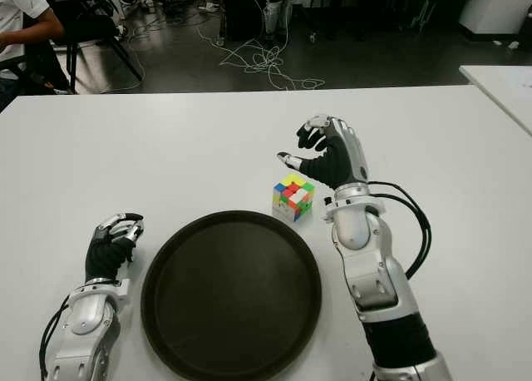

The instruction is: Pick up the Rubik's Cube and put it in the plate

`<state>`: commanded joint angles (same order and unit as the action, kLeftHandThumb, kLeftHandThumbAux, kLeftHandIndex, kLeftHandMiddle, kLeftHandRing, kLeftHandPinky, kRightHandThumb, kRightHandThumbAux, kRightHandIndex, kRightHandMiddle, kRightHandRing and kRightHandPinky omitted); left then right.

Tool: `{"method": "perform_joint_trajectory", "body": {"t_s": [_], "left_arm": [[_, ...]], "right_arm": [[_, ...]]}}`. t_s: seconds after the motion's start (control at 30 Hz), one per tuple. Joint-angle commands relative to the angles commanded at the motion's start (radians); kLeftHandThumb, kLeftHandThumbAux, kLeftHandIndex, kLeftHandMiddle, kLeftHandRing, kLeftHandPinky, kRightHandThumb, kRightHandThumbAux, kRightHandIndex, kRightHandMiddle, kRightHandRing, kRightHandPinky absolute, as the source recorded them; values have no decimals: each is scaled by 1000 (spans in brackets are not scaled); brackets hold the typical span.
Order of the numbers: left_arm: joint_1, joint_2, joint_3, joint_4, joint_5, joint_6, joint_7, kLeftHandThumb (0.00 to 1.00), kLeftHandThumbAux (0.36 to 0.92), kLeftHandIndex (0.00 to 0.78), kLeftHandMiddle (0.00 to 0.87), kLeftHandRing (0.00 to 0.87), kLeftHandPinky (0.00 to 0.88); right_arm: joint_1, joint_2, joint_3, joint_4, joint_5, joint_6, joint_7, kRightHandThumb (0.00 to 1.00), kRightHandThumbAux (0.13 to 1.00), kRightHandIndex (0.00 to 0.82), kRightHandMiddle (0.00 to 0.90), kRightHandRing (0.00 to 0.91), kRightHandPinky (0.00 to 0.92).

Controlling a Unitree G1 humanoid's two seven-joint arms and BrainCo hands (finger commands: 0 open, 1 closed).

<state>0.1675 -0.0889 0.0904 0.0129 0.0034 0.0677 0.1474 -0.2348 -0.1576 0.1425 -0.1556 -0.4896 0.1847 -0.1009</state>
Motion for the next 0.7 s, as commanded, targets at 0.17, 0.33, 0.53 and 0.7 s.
{"method": "perform_joint_trajectory", "body": {"t_s": [0.17,0.33,0.53,0.7], "left_arm": [[0,-3,7,14,-11,-23,-4,713,703,444,811,836,838],[0,-2,11,27,-27,-40,-13,713,703,444,805,830,831],[-3,1,14,49,-33,-62,-13,714,703,445,798,827,826],[-6,5,13,64,-34,-83,-17,714,703,445,800,826,824]], "right_arm": [[-1,-8,4,8,-8,-11,0,113,835,646,785,809,801],[-2,-24,13,22,-15,-30,10,39,822,551,665,703,707],[-10,-70,46,32,-59,-1,75,4,728,172,299,338,351],[-27,-101,75,32,-108,63,141,0,708,32,103,106,132]]}}
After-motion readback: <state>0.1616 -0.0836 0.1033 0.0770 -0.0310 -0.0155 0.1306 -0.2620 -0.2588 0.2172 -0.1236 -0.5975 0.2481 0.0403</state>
